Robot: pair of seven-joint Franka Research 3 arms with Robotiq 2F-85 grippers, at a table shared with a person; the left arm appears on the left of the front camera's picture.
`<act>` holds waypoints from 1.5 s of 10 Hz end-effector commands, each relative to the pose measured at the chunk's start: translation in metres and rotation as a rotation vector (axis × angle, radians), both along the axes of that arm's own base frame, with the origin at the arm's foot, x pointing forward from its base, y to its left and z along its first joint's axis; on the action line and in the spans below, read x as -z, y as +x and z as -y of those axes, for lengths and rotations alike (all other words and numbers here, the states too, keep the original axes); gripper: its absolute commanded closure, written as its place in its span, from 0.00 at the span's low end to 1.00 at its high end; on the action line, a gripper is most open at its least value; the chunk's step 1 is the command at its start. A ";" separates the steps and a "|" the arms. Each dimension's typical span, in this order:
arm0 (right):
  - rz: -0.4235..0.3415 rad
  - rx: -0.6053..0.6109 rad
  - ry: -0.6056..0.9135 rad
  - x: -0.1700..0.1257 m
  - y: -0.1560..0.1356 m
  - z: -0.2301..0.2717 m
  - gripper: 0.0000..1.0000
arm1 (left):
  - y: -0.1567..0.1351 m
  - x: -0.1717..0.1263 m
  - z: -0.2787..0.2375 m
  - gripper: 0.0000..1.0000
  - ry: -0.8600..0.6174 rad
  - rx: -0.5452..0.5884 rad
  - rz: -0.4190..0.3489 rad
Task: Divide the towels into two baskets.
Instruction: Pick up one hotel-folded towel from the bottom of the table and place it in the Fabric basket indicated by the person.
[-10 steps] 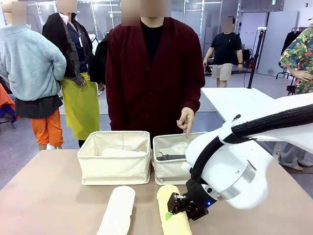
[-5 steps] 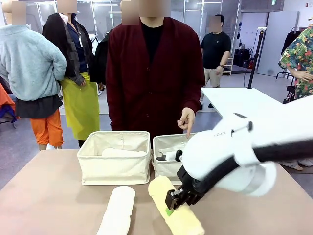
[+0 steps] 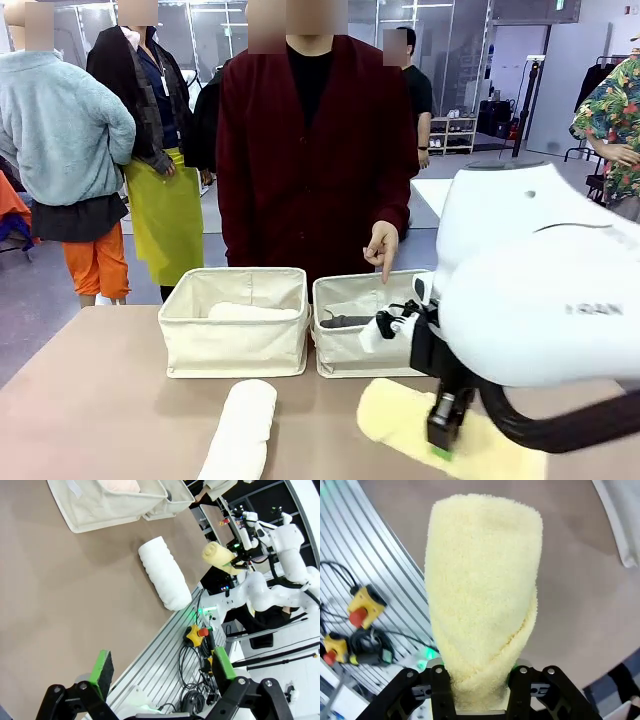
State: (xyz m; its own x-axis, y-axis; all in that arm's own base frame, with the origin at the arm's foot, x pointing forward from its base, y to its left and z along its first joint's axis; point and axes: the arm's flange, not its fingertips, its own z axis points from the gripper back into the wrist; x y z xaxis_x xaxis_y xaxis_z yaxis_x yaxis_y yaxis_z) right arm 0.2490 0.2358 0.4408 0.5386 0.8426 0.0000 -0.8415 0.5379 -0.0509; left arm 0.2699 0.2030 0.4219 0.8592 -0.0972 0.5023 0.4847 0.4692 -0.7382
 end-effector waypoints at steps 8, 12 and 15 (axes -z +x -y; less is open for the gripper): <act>0.153 -0.152 0.041 -0.018 0.019 0.020 0.63 | -0.003 -0.002 -0.001 0.00 0.002 0.006 0.005; 0.289 -0.345 -0.001 -0.065 0.127 -0.014 0.63 | -0.003 -0.002 -0.001 0.00 0.002 0.006 0.005; 0.285 -0.435 0.008 -0.080 0.211 -0.030 0.63 | -0.003 -0.002 -0.001 0.00 0.002 0.006 0.005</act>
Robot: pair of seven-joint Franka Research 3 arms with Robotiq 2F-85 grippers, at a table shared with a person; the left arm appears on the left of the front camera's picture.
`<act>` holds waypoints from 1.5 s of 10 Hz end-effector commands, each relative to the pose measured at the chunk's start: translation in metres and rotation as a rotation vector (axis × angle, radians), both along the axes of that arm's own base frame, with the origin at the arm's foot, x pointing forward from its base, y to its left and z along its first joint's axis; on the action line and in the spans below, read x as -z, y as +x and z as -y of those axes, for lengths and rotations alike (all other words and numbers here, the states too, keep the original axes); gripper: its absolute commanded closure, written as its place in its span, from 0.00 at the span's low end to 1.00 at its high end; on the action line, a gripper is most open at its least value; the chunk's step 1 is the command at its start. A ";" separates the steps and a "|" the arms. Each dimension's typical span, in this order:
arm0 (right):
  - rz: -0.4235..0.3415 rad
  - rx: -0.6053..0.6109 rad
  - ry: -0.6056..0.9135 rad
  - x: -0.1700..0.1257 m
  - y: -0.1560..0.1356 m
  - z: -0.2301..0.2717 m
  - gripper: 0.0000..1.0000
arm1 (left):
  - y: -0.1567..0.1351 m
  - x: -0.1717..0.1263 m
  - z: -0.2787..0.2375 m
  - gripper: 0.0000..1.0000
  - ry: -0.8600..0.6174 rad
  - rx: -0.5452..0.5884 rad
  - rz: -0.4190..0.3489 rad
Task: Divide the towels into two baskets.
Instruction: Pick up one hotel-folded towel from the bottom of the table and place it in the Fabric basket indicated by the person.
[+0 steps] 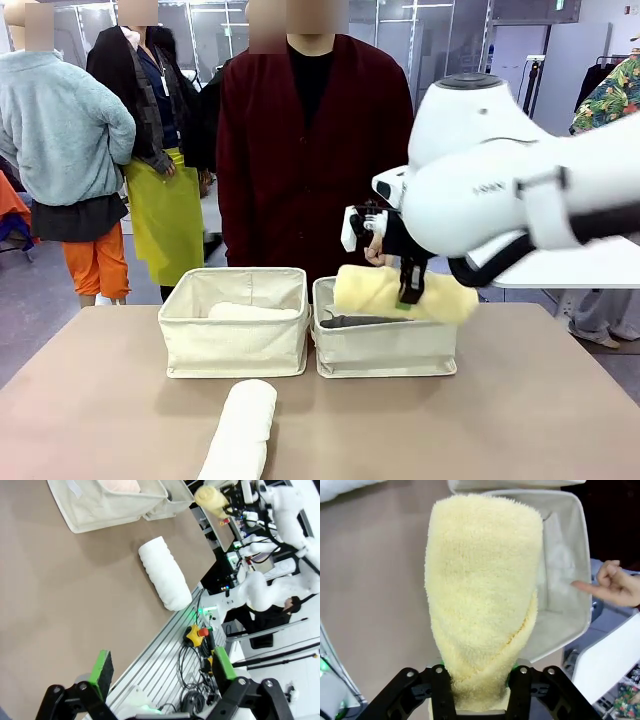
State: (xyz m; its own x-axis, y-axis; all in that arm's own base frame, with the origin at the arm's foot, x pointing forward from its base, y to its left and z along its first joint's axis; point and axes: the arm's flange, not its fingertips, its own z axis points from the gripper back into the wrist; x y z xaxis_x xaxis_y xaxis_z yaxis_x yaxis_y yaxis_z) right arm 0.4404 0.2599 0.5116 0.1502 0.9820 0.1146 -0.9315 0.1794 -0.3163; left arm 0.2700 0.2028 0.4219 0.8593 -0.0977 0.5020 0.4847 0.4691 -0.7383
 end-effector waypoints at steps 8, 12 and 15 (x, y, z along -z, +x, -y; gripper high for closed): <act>-0.025 -0.021 -0.027 -0.012 0.068 -0.011 0.63 | -0.003 -0.002 -0.002 0.00 0.002 0.005 0.006; -0.081 -0.120 -0.088 0.008 0.119 -0.013 0.63 | -0.003 -0.002 -0.002 0.00 0.002 0.005 0.006; -0.087 -0.111 -0.101 0.030 0.154 -0.009 0.63 | -0.003 -0.002 -0.002 0.00 0.002 0.005 0.006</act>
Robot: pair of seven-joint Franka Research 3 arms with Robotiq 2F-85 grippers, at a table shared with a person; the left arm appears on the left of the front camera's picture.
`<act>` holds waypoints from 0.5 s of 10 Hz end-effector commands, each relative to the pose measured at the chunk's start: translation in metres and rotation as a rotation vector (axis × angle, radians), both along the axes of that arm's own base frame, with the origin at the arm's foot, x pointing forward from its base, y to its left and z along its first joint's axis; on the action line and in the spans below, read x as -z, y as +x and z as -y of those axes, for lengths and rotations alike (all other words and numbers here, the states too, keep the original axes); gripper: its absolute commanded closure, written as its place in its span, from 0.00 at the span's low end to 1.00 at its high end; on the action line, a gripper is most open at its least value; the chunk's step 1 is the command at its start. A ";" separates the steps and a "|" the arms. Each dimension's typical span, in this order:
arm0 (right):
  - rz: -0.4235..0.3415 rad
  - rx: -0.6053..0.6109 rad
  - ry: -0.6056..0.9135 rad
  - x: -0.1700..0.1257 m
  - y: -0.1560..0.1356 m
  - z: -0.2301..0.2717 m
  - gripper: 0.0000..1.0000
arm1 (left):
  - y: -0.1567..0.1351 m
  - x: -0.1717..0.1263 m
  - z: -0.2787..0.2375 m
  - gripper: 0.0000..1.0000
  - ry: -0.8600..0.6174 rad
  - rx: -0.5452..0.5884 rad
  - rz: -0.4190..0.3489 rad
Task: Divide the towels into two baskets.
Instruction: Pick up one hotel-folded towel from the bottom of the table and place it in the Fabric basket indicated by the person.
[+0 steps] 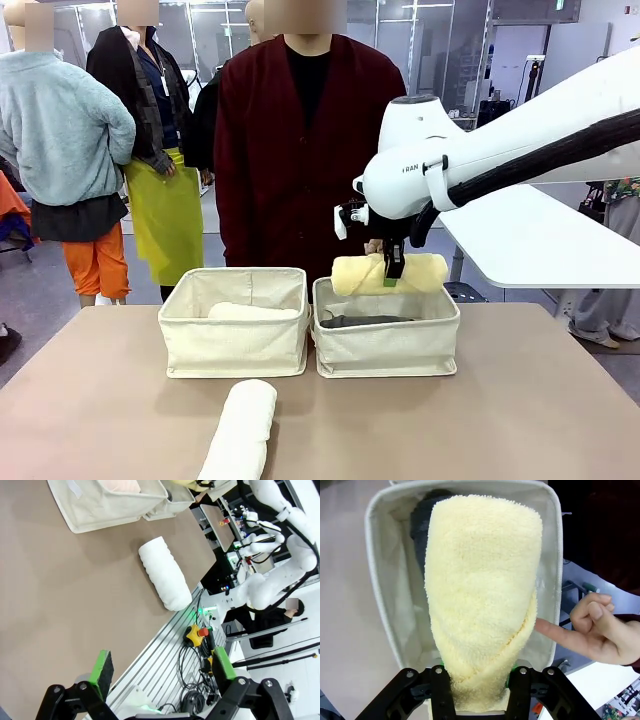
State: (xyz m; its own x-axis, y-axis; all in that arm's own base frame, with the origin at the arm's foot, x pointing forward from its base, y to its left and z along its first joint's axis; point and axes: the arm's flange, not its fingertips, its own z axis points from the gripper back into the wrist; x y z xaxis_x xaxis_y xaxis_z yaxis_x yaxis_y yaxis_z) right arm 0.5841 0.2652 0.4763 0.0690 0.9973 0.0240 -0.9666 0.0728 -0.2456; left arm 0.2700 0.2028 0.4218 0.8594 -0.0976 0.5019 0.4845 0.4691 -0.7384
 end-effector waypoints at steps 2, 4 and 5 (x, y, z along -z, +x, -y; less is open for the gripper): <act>-0.048 -0.009 0.005 0.009 0.026 -0.002 0.44 | -0.003 -0.002 -0.002 0.00 0.002 0.005 0.006; -0.066 0.005 0.004 0.022 0.034 -0.003 0.09 | -0.003 -0.002 -0.002 0.00 0.002 0.005 0.006; -0.076 0.016 0.006 0.026 0.038 -0.002 0.00 | -0.003 -0.002 -0.002 0.00 0.002 0.005 0.006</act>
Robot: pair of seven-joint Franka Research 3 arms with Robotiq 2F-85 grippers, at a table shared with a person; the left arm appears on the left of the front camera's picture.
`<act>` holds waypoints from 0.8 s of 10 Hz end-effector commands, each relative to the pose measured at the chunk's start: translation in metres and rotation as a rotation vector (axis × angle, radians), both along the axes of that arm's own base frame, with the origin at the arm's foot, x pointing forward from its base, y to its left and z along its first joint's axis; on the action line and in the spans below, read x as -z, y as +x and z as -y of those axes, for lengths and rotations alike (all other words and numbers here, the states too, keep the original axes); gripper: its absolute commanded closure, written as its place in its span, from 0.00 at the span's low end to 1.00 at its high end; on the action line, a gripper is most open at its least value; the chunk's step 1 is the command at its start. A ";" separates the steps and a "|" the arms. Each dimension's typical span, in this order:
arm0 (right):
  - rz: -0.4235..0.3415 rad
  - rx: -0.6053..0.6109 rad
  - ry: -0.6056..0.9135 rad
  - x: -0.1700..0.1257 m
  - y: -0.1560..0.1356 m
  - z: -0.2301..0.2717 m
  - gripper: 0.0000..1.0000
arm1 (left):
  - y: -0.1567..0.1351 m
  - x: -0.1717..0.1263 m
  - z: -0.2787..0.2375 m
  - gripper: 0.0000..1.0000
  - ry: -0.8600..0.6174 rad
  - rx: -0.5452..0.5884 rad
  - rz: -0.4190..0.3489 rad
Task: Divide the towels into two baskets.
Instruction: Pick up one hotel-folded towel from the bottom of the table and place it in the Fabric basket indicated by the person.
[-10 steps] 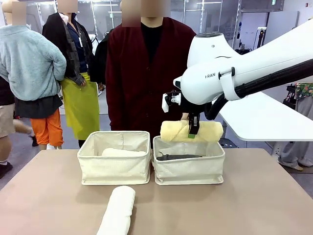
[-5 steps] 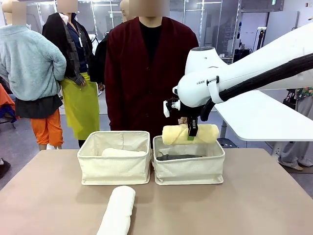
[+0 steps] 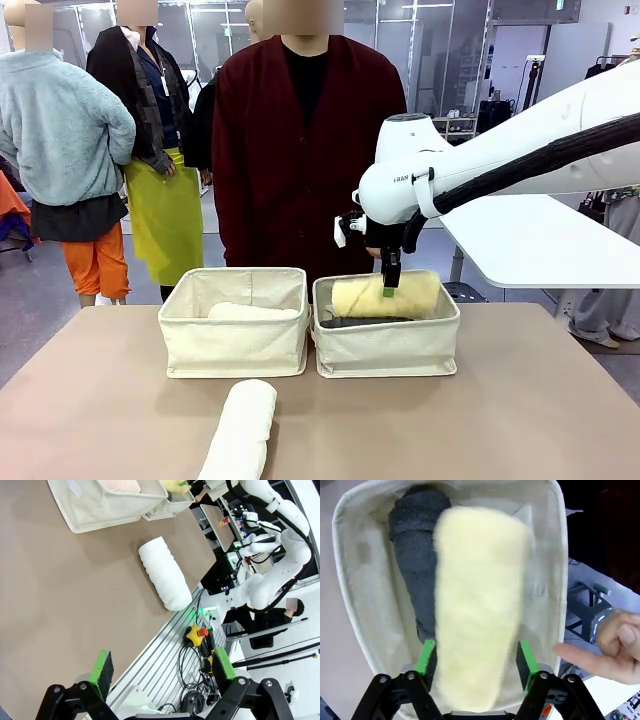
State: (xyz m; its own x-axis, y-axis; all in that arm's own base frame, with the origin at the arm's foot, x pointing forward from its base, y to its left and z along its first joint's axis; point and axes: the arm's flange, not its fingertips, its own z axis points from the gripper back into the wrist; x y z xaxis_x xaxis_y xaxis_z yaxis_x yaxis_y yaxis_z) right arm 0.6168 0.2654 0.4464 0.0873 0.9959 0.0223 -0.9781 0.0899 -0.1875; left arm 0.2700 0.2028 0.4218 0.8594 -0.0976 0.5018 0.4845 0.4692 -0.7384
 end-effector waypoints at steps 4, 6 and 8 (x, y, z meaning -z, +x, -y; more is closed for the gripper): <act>-0.014 -0.011 0.014 -0.007 -0.003 0.007 0.00 | -0.003 -0.002 -0.002 0.00 0.002 0.005 0.006; -0.004 0.004 0.005 -0.003 0.004 0.001 0.00 | -0.003 -0.002 -0.002 0.00 0.002 0.005 0.006; -0.004 0.004 0.005 -0.003 0.004 0.001 0.00 | -0.003 -0.002 -0.002 0.00 0.002 0.005 0.006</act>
State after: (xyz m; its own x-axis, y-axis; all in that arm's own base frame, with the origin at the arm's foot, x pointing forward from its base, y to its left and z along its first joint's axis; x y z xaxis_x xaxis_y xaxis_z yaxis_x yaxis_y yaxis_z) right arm 0.6215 0.2629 0.4500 0.0943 0.9952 0.0278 -0.9784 0.0978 -0.1820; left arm 0.2700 0.2028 0.4218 0.8594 -0.0976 0.5019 0.4845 0.4692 -0.7384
